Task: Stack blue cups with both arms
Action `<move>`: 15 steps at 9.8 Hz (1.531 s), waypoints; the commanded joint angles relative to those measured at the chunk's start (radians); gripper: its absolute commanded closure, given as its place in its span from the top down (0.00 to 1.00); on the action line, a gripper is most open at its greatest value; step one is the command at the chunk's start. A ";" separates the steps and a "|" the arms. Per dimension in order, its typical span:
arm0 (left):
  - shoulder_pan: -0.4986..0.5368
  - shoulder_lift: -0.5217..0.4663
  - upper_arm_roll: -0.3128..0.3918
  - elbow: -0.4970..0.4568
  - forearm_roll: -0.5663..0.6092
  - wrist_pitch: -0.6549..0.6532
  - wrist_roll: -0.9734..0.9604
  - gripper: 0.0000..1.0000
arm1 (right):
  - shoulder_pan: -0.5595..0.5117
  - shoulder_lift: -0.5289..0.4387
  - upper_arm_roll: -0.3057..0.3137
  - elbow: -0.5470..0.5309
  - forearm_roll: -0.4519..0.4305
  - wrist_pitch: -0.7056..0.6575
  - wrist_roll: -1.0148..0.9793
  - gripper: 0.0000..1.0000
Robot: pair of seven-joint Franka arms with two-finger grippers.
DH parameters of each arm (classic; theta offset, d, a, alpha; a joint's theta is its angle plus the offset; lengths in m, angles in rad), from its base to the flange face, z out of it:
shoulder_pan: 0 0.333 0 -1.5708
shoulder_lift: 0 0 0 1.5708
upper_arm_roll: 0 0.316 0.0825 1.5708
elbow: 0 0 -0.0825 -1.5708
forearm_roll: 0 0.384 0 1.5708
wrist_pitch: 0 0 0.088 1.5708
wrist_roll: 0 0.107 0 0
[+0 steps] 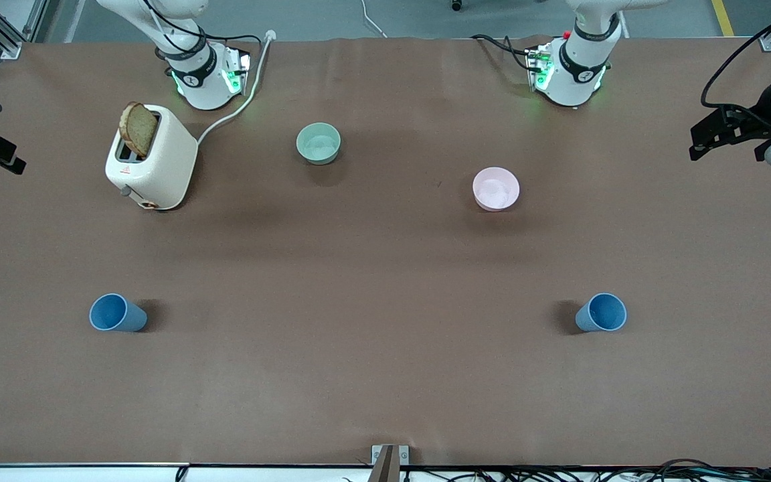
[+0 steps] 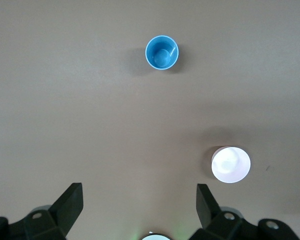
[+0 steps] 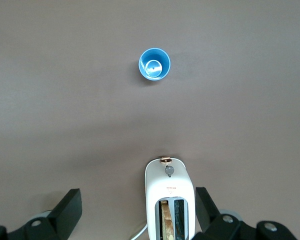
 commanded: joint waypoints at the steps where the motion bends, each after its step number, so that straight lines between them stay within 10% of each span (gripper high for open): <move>1: 0.001 0.016 0.000 0.000 0.019 -0.010 0.007 1.00 | -0.016 0.006 0.008 0.016 0.018 -0.012 -0.012 1.00; 6: 0.073 0.179 0.014 0.005 -0.020 0.104 -0.006 1.00 | -0.040 0.087 0.010 0.027 0.013 0.014 -0.017 1.00; 15: 0.050 0.609 0.008 -0.023 -0.011 0.603 -0.037 0.94 | -0.108 0.515 0.007 -0.044 0.001 0.612 -0.248 1.00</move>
